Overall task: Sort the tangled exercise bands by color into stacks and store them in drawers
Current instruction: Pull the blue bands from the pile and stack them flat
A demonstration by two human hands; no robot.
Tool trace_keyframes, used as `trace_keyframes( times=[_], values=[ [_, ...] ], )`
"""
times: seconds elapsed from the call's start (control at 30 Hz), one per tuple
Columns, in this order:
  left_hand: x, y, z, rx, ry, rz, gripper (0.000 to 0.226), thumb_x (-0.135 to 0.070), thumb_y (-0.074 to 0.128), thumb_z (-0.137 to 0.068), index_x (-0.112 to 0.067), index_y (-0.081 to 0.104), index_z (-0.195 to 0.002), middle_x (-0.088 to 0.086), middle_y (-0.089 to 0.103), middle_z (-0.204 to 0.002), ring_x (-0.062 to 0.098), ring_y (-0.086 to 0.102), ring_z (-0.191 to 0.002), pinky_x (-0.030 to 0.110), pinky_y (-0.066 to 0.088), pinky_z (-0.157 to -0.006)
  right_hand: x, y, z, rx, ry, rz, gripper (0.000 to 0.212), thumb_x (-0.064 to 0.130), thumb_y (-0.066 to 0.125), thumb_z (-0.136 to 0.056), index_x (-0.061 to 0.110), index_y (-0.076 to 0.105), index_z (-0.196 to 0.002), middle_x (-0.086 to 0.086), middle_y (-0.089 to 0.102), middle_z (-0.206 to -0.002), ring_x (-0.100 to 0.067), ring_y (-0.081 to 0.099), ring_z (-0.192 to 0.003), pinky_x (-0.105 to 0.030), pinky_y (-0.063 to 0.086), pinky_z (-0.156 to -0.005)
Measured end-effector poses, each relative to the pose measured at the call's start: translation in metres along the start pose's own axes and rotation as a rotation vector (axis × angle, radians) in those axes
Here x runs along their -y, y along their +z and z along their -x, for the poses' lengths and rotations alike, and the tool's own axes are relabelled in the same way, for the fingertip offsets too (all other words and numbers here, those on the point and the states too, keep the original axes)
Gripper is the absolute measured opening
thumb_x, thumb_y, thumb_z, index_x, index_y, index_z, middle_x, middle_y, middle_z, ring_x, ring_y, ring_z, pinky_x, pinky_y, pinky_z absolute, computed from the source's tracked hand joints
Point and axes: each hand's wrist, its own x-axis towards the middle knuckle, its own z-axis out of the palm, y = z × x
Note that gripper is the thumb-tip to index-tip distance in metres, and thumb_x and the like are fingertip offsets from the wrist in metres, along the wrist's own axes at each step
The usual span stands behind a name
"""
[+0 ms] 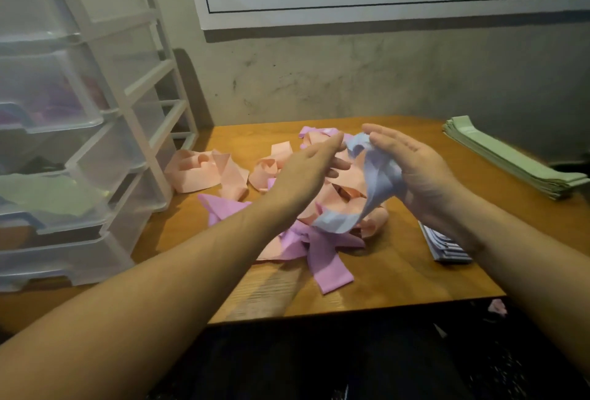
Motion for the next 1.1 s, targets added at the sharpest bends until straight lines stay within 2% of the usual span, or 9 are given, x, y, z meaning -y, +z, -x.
trace_keyframes(
  times=[0.1,0.23,0.33,0.47,0.57,0.67,0.8,0.93,1.1],
  values=[
    [-0.011,0.017,-0.010,0.042,-0.091,0.319,0.034,-0.051,0.056,-0.097,-0.024,0.064,-0.115,-0.004,0.073,-0.089,0.010,0.066,-0.072,0.027,0.047,-0.068,0.004,-0.011,0.003,0.023,-0.007,-0.002,0.028,0.022,0.060,-0.096,0.015,0.070,-0.121,0.002,0.071,-0.122,-0.019,0.062,-0.122,-0.046,0.046,-0.110],
    [-0.019,0.031,-0.018,0.018,-0.086,0.449,0.041,-0.029,0.070,-0.095,-0.020,0.053,-0.131,0.005,0.073,-0.101,0.018,0.070,-0.080,0.028,0.054,-0.070,0.007,-0.025,0.009,0.047,-0.052,0.166,0.049,-0.009,0.041,-0.096,0.020,0.067,-0.126,0.022,0.064,-0.112,-0.005,0.060,-0.116,-0.036,0.050,-0.102],
    [-0.030,0.041,-0.023,0.072,-0.090,0.465,0.053,-0.015,0.068,-0.095,-0.018,0.045,-0.142,0.009,0.072,-0.114,0.015,0.071,-0.078,0.026,0.055,-0.065,0.008,-0.035,0.008,0.011,-0.122,0.173,0.054,-0.015,0.044,-0.093,0.021,0.060,-0.130,0.001,0.068,-0.115,-0.026,0.061,-0.119,-0.046,0.048,-0.103],
    [-0.043,0.052,-0.034,0.091,-0.049,0.486,0.047,-0.005,0.061,-0.097,-0.012,0.048,-0.142,0.005,0.069,-0.110,0.011,0.068,-0.071,0.022,0.054,-0.060,0.006,-0.049,0.002,-0.022,-0.090,0.051,0.054,0.005,0.058,-0.096,0.035,0.046,-0.138,-0.030,0.064,-0.118,-0.036,0.065,-0.102,-0.051,0.049,-0.089],
    [-0.057,0.059,-0.046,0.085,-0.050,0.554,0.036,-0.002,0.059,-0.098,-0.017,0.056,-0.131,0.005,0.065,-0.105,0.015,0.063,-0.077,0.022,0.054,-0.062,0.004,-0.059,0.000,0.001,0.002,0.085,0.036,0.030,0.057,-0.101,0.013,0.057,-0.132,-0.027,0.063,-0.122,-0.031,0.063,-0.101,-0.047,0.048,-0.088],
    [-0.068,0.065,-0.058,0.087,-0.083,0.622,0.033,-0.002,0.058,-0.098,-0.018,0.057,-0.126,0.005,0.064,-0.104,0.018,0.060,-0.084,0.026,0.054,-0.071,-0.001,-0.074,0.002,0.087,0.033,0.100,0.042,0.031,0.053,-0.101,-0.002,0.059,-0.125,-0.021,0.068,-0.118,-0.027,0.063,-0.099,-0.042,0.049,-0.088],
    [-0.081,0.073,-0.070,0.101,-0.131,0.744,0.020,-0.002,0.054,-0.100,-0.016,0.062,-0.112,0.006,0.068,-0.092,0.015,0.066,-0.074,0.024,0.058,-0.063,-0.003,-0.090,0.006,0.110,0.070,0.111,0.019,0.013,0.052,-0.101,0.010,0.063,-0.117,-0.012,0.072,-0.108,-0.026,0.070,-0.098,-0.035,0.058,-0.084],
    [-0.079,0.088,-0.092,-0.035,-0.078,0.603,0.036,0.006,0.043,-0.100,-0.002,0.050,-0.134,0.009,0.060,-0.086,0.007,0.058,-0.047,0.017,0.046,-0.044,-0.006,-0.100,0.008,0.019,0.077,0.165,0.017,0.018,0.048,-0.105,0.020,0.063,-0.113,0.005,0.076,-0.090,-0.008,0.071,-0.082,-0.028,0.056,-0.074],
    [-0.059,0.110,-0.122,-0.077,-0.139,0.539,0.044,0.012,0.038,-0.093,-0.001,0.054,-0.133,0.017,0.065,-0.105,0.021,0.064,-0.075,0.022,0.052,-0.052,-0.006,-0.118,0.010,-0.075,0.142,0.276,0.019,0.030,0.049,-0.105,0.020,0.065,-0.106,0.001,0.072,-0.091,-0.008,0.066,-0.075,-0.025,0.054,-0.068]
  ],
)
